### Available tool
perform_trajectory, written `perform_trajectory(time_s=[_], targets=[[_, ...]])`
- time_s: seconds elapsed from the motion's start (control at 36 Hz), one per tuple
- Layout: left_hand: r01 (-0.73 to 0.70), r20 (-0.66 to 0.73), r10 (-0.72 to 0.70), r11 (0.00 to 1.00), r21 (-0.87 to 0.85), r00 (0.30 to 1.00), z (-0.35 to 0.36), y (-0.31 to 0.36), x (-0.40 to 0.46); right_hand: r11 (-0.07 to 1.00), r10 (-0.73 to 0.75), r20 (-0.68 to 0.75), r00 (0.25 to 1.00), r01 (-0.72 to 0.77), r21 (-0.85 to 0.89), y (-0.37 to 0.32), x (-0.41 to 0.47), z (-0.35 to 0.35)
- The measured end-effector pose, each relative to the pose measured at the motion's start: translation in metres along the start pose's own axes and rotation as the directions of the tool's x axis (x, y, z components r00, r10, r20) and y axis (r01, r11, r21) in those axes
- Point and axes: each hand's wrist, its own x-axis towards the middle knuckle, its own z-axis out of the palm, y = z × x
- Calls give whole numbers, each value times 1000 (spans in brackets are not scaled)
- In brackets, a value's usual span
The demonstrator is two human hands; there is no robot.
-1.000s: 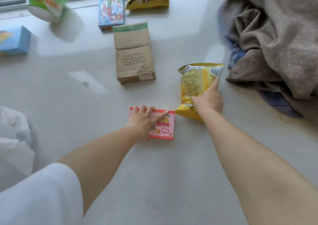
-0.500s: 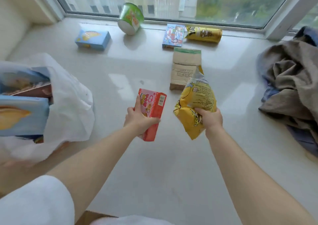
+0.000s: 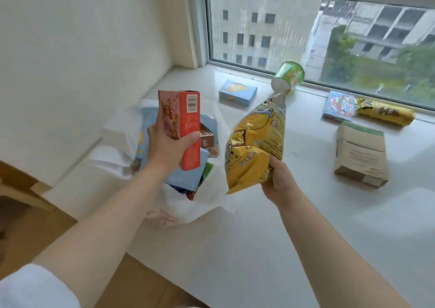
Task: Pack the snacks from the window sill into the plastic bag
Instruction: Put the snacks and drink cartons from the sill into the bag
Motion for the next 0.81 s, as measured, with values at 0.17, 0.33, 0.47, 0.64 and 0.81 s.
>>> perform_trajectory(time_s=[0.17, 0.33, 0.47, 0.64, 0.81], targets=[[-154, 47, 150, 983, 104, 988, -37, -4, 72, 986, 69, -95, 993, -83, -146, 18, 46, 58], [-212, 375, 143, 966, 149, 916, -25, -30, 107, 911, 143, -270, 952, -234, -340, 48, 66, 68], [-155, 431, 56, 968, 198, 901, -10, -56, 111, 877, 208, -311, 928, -317, -360, 53, 71, 61], [-275, 532, 84, 916, 290, 842, -5, -59, 119, 978, 107, -391, 914, -168, -126, 49, 66, 52], [-479, 632, 136, 775, 413, 763, -9, -59, 116, 992, 98, -384, 918, -58, 115, 41, 55, 46]])
